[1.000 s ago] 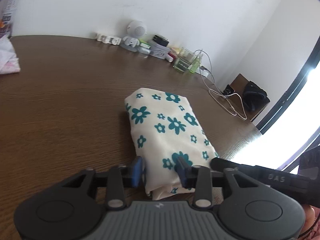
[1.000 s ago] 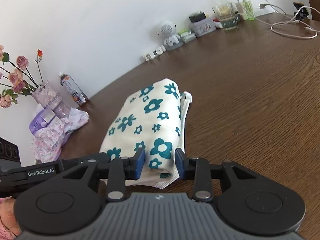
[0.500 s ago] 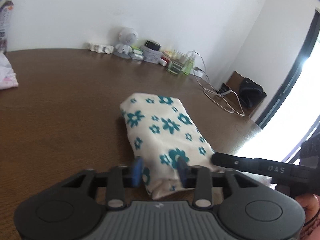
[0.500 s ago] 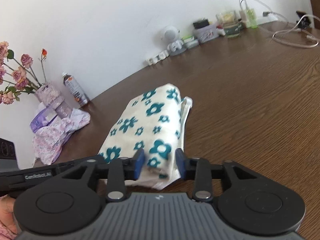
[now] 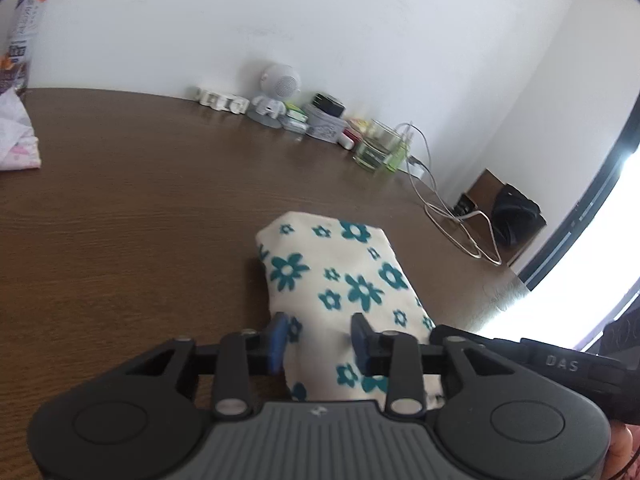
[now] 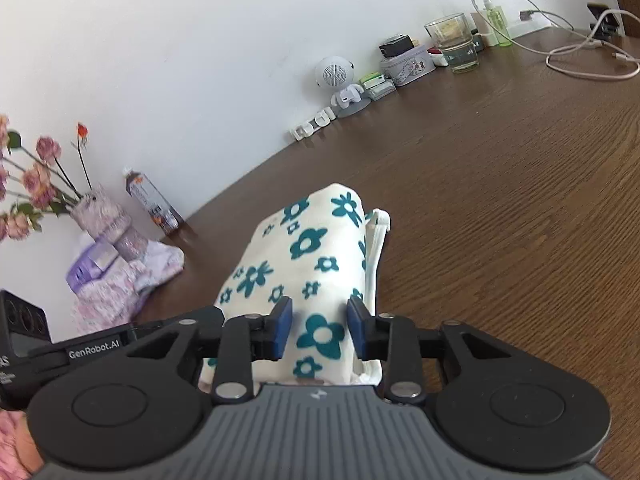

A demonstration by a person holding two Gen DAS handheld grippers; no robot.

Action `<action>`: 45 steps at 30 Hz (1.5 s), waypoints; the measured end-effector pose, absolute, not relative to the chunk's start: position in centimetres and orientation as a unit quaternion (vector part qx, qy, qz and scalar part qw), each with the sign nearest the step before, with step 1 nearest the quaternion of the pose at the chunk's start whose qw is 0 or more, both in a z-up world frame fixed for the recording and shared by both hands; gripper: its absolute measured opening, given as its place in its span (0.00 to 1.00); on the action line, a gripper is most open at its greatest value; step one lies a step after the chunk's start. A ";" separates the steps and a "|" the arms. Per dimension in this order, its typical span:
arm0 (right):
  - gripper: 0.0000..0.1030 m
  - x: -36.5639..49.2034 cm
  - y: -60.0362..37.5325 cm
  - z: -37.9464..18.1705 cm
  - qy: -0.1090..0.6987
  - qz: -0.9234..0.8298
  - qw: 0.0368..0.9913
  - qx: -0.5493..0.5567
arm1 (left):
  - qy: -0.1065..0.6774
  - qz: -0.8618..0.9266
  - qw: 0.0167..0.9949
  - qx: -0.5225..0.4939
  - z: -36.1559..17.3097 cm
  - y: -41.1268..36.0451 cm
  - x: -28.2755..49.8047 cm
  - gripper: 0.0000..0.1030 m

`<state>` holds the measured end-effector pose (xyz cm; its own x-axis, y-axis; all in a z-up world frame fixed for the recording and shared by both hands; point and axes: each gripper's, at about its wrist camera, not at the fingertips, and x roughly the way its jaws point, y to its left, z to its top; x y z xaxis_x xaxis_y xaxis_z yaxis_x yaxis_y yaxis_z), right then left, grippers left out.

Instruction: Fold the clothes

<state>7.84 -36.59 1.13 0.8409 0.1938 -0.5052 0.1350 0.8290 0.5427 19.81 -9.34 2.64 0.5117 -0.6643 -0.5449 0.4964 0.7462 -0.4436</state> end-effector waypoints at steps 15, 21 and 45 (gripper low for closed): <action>0.33 9.5 -37.0 1.2 0.278 -0.001 0.918 0.284 | 0.350 -0.312 0.870 -0.154 2.7 -8.7 21.8 0.25; 0.27 10.8 -36.0 0.2 0.291 0.002 0.913 0.287 | 0.364 -0.325 0.860 -0.150 1.7 -10.5 22.0 0.14; 0.39 12.0 -38.4 1.1 0.274 0.012 0.916 0.292 | 0.366 -0.287 0.857 -0.221 2.0 -9.8 22.9 0.30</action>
<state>12.02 -38.40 1.13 0.8492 0.1826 -0.4956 0.1381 0.8290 0.5420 22.93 -9.76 2.03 0.5675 -0.6543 -0.4998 0.3313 0.7372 -0.5888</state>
